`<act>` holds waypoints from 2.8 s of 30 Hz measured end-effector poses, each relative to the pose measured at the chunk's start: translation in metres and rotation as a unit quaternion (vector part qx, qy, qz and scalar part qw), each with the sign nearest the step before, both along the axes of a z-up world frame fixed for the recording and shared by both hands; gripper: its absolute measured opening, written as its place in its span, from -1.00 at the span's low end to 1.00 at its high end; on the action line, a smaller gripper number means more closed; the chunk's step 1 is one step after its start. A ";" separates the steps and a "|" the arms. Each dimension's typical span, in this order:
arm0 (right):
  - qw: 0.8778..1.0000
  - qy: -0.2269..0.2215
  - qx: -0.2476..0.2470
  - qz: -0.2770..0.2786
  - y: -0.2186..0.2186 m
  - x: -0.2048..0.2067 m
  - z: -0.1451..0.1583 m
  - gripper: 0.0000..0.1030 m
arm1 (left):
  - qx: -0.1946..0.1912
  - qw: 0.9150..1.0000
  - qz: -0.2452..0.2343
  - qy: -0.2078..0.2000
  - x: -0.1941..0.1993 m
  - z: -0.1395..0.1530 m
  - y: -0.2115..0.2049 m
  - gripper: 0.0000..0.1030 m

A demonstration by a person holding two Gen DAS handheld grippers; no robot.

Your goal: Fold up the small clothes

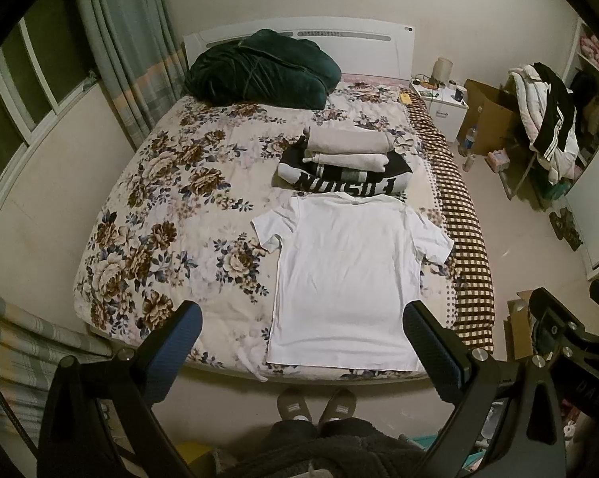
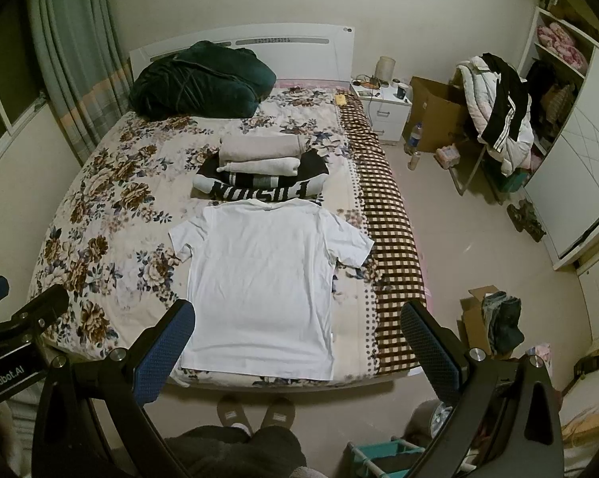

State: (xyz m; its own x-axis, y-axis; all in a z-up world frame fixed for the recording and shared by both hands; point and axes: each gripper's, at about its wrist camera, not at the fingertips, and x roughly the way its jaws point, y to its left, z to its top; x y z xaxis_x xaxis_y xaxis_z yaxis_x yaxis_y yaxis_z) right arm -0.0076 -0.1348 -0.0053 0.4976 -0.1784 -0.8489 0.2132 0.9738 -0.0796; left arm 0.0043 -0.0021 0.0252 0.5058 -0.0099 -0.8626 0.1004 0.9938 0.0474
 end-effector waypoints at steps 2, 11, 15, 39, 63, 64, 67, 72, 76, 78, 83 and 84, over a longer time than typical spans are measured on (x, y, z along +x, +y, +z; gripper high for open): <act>1.000 0.000 -0.001 0.000 0.000 -0.001 0.000 1.00 | 0.001 1.000 0.000 -0.001 0.000 0.000 0.000 1.00; 1.000 -0.002 0.000 0.000 0.001 -0.001 0.000 1.00 | -0.001 1.000 0.000 -0.002 -0.001 -0.001 0.001 1.00; 1.000 -0.002 0.000 0.000 0.000 -0.003 -0.002 1.00 | -0.001 1.000 0.000 -0.001 0.000 0.002 0.002 1.00; 0.999 -0.006 0.031 -0.021 -0.012 0.027 -0.005 1.00 | 0.014 0.998 0.024 -0.051 0.041 -0.008 0.002 1.00; 0.892 0.041 0.237 -0.383 -0.289 0.234 -0.509 1.00 | 0.087 0.985 0.006 0.151 0.329 -0.447 -0.058 1.00; 0.883 0.038 0.248 -0.397 -0.301 0.238 -0.535 1.00 | 0.088 0.984 0.007 0.157 0.333 -0.459 -0.057 1.00; 0.859 0.025 0.278 -0.429 -0.325 0.241 -0.588 1.00 | 0.088 0.982 0.011 0.170 0.343 -0.497 -0.063 1.00; 0.797 -0.015 0.366 -0.480 -0.353 0.241 -0.669 1.00 | 0.090 0.978 0.019 0.185 0.351 -0.540 -0.077 1.00; 0.762 -0.063 0.410 -0.497 -0.357 0.246 -0.705 1.00 | 0.093 0.975 0.023 0.201 0.351 -0.565 -0.089 1.00; 0.751 -0.092 0.419 -0.502 -0.358 0.250 -0.712 1.00 | 0.098 0.975 0.027 0.199 0.351 -0.571 -0.094 1.00; 0.715 -0.151 0.439 -0.523 -0.366 0.259 -0.721 0.28 | 0.098 0.977 0.040 0.187 0.351 -0.573 -0.101 1.00; 0.709 -0.155 0.442 -0.528 -0.369 0.259 -0.723 -0.02 | 0.094 0.977 0.045 0.187 0.351 -0.573 -0.101 1.00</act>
State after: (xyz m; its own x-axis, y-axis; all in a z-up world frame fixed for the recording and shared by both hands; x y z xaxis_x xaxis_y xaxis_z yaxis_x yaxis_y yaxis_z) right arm 0.2517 -0.5036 -0.7287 0.6701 -0.0577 -0.7400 0.7337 -0.0999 0.6721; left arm 0.3555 -0.1030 -0.5477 0.1469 0.1963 -0.9695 0.0577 0.9767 0.2065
